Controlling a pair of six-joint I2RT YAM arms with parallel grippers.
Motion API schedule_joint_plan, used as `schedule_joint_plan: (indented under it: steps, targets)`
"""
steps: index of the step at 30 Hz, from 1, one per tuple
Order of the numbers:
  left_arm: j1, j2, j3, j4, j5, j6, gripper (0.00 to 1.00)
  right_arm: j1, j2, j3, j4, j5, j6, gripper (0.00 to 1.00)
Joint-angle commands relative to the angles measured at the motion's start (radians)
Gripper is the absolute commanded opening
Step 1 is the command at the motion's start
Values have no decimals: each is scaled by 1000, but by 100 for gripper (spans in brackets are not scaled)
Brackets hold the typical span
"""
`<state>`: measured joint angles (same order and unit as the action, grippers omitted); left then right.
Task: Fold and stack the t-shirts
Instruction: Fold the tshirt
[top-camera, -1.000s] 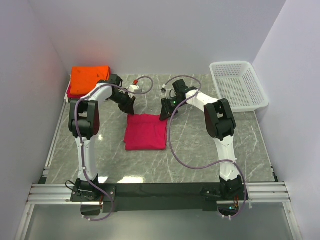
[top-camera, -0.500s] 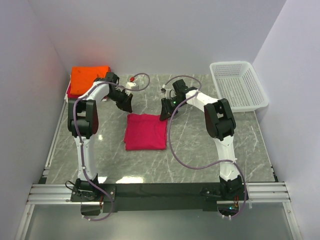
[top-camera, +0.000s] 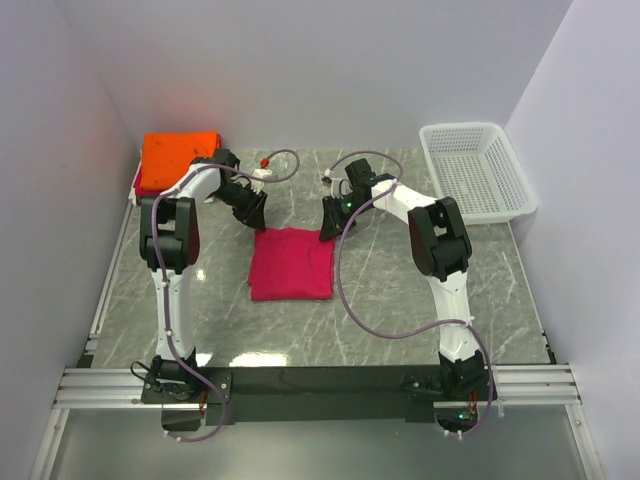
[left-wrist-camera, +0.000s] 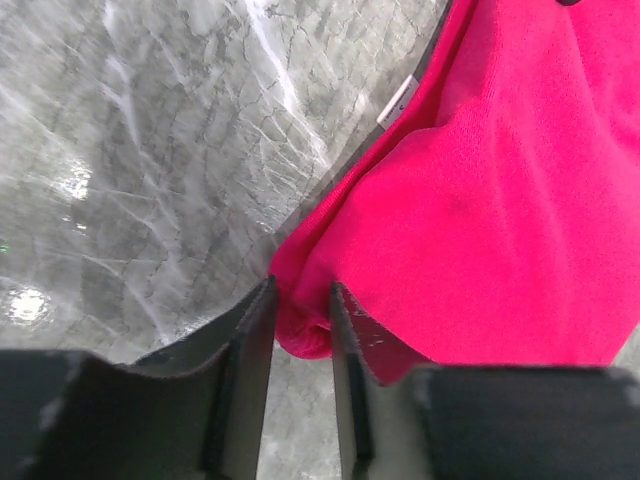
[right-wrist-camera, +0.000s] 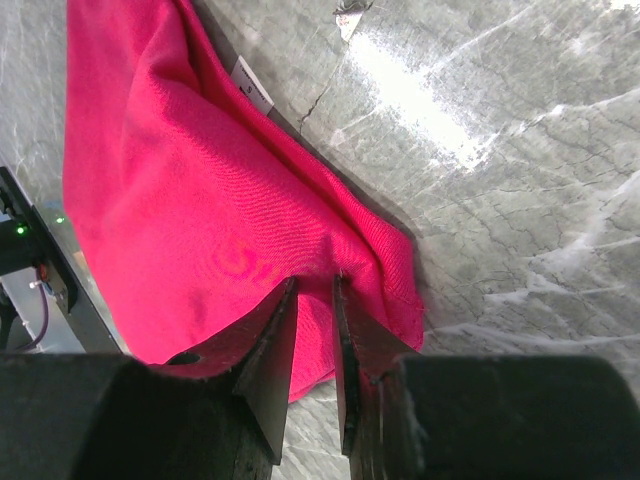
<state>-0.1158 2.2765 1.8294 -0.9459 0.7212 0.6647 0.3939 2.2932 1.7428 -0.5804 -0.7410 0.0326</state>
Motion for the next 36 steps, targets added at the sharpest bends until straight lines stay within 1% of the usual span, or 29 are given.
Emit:
schedule_joint_plan:
  steps: [1, 2, 3, 6, 9, 10, 12, 20, 25, 28, 31, 32, 33, 35, 36]
  targets:
    - [-1, 11, 53, -34, 46, -2, 31, -3, -1, 0, -13, 51, -23, 29]
    - [-1, 12, 56, -34, 49, 1, 28, -3, -1, 0, -15, 52, -23, 28]
    - [-1, 9, 54, -31, 49, -2, 20, -3, -3, -3, -13, 54, -23, 28]
    - [-1, -11, 47, -14, 67, -1, 10, -3, -1, -5, -16, 61, -23, 28]
    - [1, -35, 38, -8, 86, 3, 9, -1, 0, -5, -21, 71, -23, 28]
    - [1, -46, 30, -13, 92, 15, 7, -3, 0, -6, -21, 74, -23, 28]
    - [5, -61, 18, -7, 103, 21, 1, -1, 0, -8, -22, 78, -23, 28]
    - [53, -129, -24, 27, 78, 1, 1, -4, -12, -16, -18, 126, -23, 27]
    - [62, -123, -61, 45, 35, 4, 1, -4, -11, -5, -12, 156, -14, 26]
    - [62, -98, -79, 93, 1, -28, 1, -4, -8, 15, -12, 201, -14, 25]
    - [62, -80, -73, 150, -31, -89, 18, -4, 0, 35, -22, 245, -23, 25]
    - [67, -81, -67, 156, -28, -94, 21, -3, 3, 46, -30, 256, -23, 24]
    - [70, -86, -67, 170, -23, -106, 28, -6, 8, 67, -39, 264, -23, 24]
    - [82, -123, -88, 228, 6, -142, 33, -7, 23, 93, -47, 298, -54, 24]
    - [85, -136, -110, 243, 15, -149, 37, -10, 31, 128, -65, 310, -63, 24]
